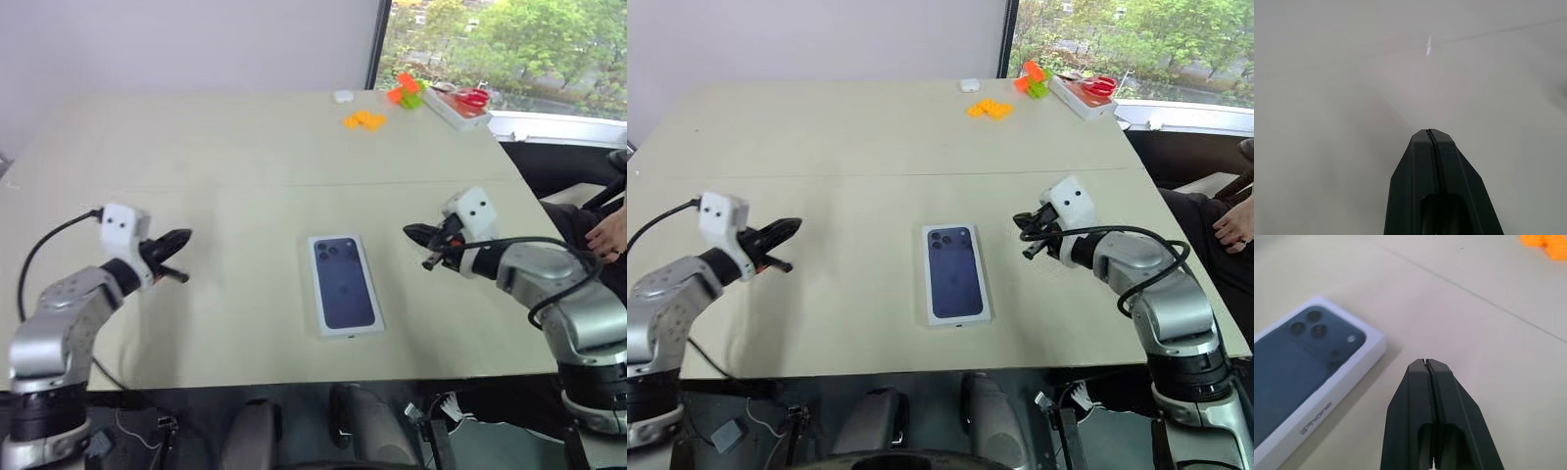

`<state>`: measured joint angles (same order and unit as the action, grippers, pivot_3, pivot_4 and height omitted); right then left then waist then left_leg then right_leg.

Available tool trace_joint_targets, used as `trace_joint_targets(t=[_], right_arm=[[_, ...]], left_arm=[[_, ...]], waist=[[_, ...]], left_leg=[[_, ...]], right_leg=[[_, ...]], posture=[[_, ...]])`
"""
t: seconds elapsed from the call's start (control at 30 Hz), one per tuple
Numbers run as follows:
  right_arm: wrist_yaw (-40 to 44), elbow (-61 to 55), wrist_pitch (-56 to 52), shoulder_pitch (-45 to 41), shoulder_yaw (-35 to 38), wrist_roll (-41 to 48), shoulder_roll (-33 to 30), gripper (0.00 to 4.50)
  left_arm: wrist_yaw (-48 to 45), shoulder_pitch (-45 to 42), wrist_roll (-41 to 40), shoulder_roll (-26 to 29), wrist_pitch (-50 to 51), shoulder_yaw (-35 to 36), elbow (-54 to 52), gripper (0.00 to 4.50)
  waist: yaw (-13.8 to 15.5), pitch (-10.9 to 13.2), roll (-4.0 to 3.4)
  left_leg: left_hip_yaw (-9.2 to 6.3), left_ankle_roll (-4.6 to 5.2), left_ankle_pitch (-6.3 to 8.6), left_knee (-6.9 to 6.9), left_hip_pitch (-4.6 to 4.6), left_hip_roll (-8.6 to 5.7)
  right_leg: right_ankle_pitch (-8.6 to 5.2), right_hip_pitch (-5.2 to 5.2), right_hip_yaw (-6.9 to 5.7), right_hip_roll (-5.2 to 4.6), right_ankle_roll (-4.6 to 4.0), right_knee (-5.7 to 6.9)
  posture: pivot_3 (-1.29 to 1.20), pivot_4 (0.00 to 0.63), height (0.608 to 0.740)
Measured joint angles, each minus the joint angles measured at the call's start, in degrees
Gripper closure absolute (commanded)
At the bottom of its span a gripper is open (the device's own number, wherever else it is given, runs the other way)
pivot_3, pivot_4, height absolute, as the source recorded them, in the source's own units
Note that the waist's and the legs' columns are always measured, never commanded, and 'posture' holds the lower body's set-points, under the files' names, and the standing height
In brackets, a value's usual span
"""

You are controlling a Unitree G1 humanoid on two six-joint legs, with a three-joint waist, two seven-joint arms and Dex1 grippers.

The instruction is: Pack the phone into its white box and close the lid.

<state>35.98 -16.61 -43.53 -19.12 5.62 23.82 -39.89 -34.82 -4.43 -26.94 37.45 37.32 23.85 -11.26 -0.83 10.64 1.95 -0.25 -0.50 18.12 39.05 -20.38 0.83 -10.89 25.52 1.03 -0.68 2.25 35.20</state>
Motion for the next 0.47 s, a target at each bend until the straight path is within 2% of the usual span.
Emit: trace_joint_targets(t=[0.17,0.47], right_arm=[[3.4,4.9,3.2,-1.1,-0.1,0.0,0.2,4.46],[3.8,5.0,5.1,0.0,-0.6,0.0,2.5,4.46]], left_arm=[[0.2,5.5,-0.2,0.2,-1.4,5.0,-0.9,4.50],[1.0,8.9,-1.4,-0.5,-1.5,6.6,-2.9,4.50]], waist=[[0.0,0.0,-0.02],[0.0,0.0,-0.03]], left_leg=[[0.00,0.00,0.00,0.00,0.01,0.03],[-0.02,0.00,0.01,-0.01,0.00,0.08]], right_leg=[[0.00,-0.01,0.00,-0.01,0.00,-0.01],[-0.01,0.00,-0.01,0.01,0.01,-0.01]], posture=[[0.00,0.150,0.727],[0.00,0.150,0.727]])
